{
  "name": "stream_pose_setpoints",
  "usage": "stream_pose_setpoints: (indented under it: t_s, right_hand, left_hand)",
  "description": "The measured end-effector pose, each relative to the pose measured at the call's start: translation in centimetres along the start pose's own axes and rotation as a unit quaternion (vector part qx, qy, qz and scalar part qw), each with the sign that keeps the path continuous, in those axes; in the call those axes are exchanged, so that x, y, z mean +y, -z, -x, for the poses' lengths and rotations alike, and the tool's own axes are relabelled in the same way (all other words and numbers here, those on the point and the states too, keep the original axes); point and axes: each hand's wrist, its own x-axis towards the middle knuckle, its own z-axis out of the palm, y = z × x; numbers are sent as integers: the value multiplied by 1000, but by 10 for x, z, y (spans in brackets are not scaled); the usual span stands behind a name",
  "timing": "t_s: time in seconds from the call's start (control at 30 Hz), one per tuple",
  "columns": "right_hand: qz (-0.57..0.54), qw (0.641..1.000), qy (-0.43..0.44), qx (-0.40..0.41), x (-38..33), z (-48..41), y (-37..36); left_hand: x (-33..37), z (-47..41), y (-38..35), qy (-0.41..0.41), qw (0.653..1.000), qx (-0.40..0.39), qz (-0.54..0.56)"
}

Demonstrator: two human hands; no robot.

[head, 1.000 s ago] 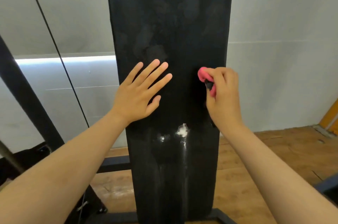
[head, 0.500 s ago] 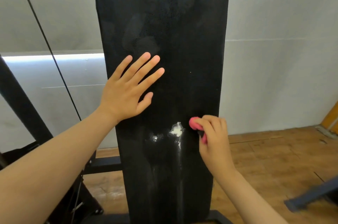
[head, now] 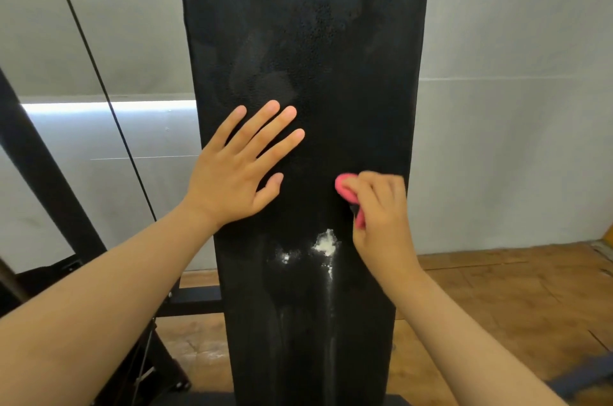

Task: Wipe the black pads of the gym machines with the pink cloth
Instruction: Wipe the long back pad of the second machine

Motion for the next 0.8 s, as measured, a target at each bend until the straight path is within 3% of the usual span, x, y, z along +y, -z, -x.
stream_pose_setpoints:
  t_s: [0.43,0.8]
  right_hand:
    - [-45,987,-74,-134,-5,102,-6]
    - [-46,994,-82,-51,-19,28,20]
  left_hand:
    - [-1,0,-1,-8,1000,11,-4]
    - [5,10,-1,12,1000,3,15]
